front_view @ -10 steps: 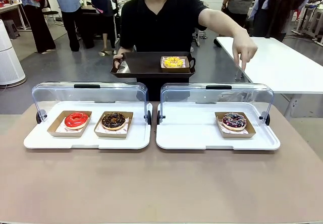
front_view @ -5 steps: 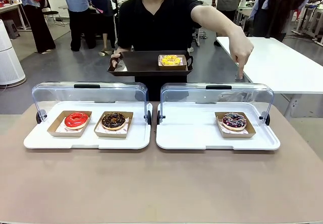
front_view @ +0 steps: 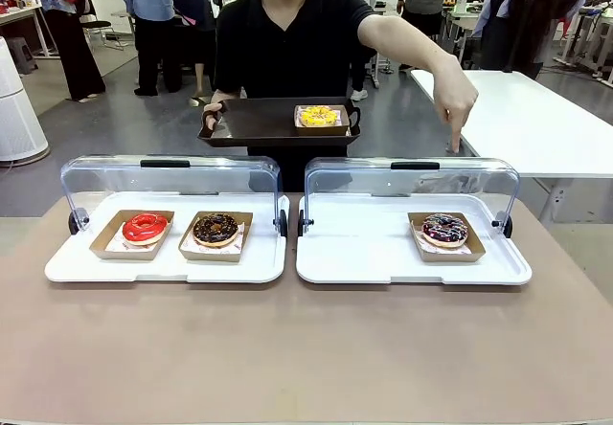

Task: Provide the desired donut to the person.
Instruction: Pick up and lift the Paper togo box containing the Donut pointed at by the person.

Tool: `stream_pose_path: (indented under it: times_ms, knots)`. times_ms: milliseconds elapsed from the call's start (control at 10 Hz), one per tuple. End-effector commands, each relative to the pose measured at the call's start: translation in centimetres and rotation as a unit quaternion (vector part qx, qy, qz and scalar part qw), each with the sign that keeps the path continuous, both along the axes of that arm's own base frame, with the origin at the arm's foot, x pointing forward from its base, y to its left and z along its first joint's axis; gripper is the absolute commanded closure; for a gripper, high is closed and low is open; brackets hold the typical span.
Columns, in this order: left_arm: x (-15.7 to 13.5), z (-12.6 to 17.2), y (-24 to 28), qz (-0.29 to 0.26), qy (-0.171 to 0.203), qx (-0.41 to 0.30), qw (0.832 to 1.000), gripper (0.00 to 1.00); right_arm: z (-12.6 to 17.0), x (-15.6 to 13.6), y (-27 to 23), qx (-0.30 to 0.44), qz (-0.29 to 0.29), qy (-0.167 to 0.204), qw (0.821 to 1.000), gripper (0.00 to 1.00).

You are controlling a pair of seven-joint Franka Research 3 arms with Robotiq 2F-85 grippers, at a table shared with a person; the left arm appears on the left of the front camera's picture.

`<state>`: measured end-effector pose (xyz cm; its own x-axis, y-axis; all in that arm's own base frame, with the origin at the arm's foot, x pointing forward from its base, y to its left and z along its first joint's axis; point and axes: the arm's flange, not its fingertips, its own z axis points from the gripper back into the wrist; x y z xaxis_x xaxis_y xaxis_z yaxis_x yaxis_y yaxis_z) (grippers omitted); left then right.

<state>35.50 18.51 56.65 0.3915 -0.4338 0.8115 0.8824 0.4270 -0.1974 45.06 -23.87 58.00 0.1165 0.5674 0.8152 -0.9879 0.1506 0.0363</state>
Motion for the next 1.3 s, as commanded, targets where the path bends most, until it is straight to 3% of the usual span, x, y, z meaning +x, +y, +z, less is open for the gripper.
stream_pose_path:
  times_ms: [0, 100, 300, 700, 1000, 1200]
  knots:
    - [-0.1, 0.1, -0.1, -0.002, -0.004, -0.007, 1.0, 0.0, 0.0, 0.1, 0.1, 0.004, -0.003, 0.0, 1.0, 0.0]
    - [-0.1, 0.1, -0.1, -0.002, -0.004, -0.007, 1.0, 0.0, 0.0, 0.0, 0.0, 0.0, 0.0, 0.0, 1.0, 0.0]
    - [-0.1, 0.1, -0.1, -0.002, -0.004, -0.007, 1.0, 0.0, 0.3, -1.8, 7.1, -0.085, 0.072, -0.034, 0.993, 0.0]
    - [-0.1, 0.1, -0.1, -0.002, -0.004, -0.007, 1.0, 0.0, -3.8, -6.1, 18.4, -0.219, 0.184, -0.058, 0.956, 0.0]
    - [-0.1, 0.1, -0.1, -0.002, -0.004, -0.007, 1.0, 0.0, -8.2, -8.5, 22.3, -0.3, 0.198, -0.112, 0.926, 0.0]
    - [-0.1, 0.1, -0.1, -0.002, -0.004, -0.007, 1.0, 0.0, -9.4, -8.3, 23.5, -0.323, 0.181, -0.114, 0.922, 0.0]
